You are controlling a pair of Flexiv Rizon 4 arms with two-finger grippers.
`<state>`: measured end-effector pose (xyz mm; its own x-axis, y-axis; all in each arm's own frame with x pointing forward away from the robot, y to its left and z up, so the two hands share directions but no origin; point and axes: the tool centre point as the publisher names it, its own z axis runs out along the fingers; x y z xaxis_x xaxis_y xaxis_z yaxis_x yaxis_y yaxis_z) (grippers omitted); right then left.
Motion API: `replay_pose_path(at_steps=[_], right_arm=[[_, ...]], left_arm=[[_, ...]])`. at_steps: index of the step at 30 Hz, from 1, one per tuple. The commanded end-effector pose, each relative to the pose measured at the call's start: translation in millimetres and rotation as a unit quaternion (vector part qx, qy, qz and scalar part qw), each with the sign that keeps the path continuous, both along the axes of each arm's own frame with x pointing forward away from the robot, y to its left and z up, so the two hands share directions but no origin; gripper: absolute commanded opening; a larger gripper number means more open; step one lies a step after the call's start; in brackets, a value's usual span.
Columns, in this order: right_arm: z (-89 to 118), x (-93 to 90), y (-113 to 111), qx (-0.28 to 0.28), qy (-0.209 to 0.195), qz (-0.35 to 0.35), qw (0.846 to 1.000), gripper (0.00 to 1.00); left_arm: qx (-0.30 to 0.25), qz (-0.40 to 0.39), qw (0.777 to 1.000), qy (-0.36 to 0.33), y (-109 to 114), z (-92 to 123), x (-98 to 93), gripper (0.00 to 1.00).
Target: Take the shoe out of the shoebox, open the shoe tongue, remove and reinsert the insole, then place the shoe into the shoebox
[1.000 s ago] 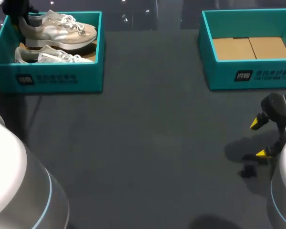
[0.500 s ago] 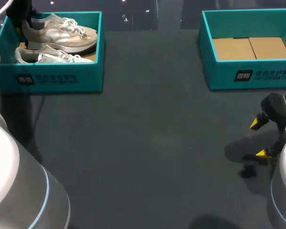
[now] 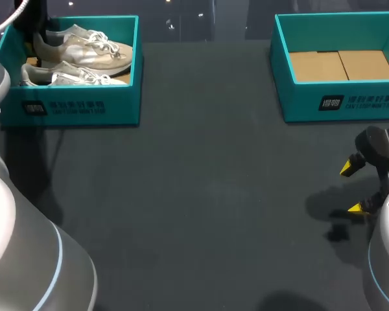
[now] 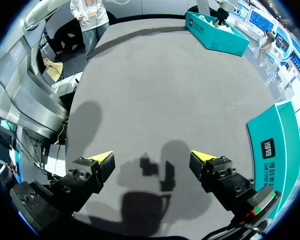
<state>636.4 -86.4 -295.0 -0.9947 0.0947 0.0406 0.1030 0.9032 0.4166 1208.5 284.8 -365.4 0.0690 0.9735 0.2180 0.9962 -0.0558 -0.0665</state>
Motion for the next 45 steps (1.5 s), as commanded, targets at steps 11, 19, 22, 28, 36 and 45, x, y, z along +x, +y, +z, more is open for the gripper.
replay_pose_path(at_steps=[11, 19, 22, 28, 36, 45], right_arm=[[0, -1.7, 1, -0.002, -0.001, -0.001, 1.000, 1.00], [0, -1.7, 1, -0.002, -0.001, -0.001, 1.000, 1.00], [0, -1.7, 1, -0.002, -0.001, -0.001, 1.000, 1.00], [0, -1.7, 1, -0.002, -0.001, -0.001, 1.000, 1.00], [0, -1.7, 1, -0.002, -0.001, -0.001, 1.000, 1.00], [0, -1.7, 1, -0.002, -0.001, -0.001, 1.000, 1.00]], left_arm=[[-0.008, 0.001, 1.000, 0.011, 2, -9, 14.2, 0.29], [-0.024, 0.004, 1.000, 0.011, 1, -3, 10.6, 0.74], [-0.036, 0.003, 0.999, 0.009, -3, 8, 6.5, 0.87], [-0.059, -0.007, 0.998, 0.000, -15, 34, -8.2, 0.96], [-0.074, -0.006, 0.997, -0.011, -23, 79, -34.6, 1.00], [-0.073, -0.023, 0.997, -0.017, -21, 109, -84.4, 1.00]])
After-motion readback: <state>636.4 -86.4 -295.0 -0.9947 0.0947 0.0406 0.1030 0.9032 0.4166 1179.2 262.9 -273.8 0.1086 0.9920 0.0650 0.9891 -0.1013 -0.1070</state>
